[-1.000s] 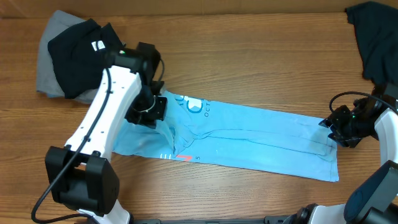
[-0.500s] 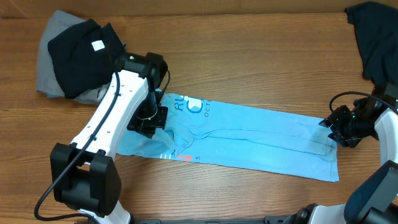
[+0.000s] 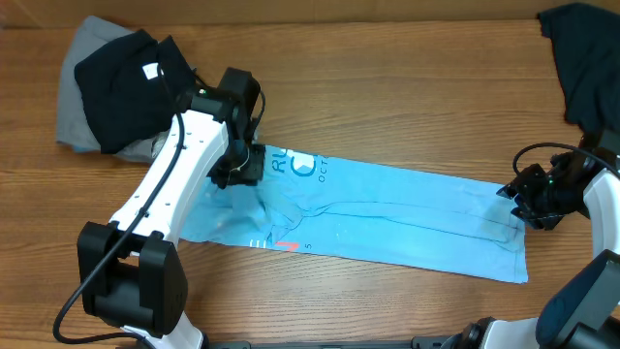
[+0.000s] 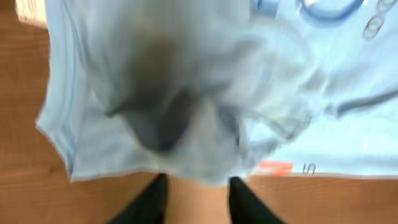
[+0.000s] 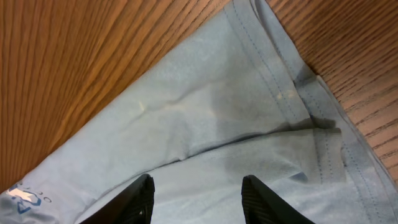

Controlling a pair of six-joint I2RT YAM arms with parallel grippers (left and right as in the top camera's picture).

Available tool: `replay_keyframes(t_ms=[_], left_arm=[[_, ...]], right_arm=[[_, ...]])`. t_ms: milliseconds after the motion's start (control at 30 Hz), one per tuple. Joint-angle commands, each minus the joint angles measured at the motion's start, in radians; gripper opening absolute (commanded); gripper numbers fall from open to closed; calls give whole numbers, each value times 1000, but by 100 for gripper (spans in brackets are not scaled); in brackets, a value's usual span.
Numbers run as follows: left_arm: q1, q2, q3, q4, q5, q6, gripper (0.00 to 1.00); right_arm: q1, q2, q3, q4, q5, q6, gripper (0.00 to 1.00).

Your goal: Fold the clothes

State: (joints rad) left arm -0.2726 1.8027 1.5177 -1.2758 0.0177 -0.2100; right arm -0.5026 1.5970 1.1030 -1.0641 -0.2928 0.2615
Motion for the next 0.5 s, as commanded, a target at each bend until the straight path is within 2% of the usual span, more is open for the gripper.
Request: replay_keyframes(t_ms=[0,33,167,300,433,467], left_arm=[[4,-7,-6,55,-26,-7,45],[4,-7,-6,64,-27,-7,48],[5,-7,-6,0,-51,12,48],[5,-7,-6,-82,-121,11,48],[5,-7,-6,-96,-119,2,47],[5,-7,-6,-95,-116,-1,47]], right_arm=[[-2,2,-4,6,-8,-3,49],[-2,2,-4,6,-8,-3,49],[-2,2,-4,8,-8,-3,49],[-2,2,-4,32,24,-3,58],[-17,11,-4,103,159,26,81],[-27,19,-4,119,160,26,84]])
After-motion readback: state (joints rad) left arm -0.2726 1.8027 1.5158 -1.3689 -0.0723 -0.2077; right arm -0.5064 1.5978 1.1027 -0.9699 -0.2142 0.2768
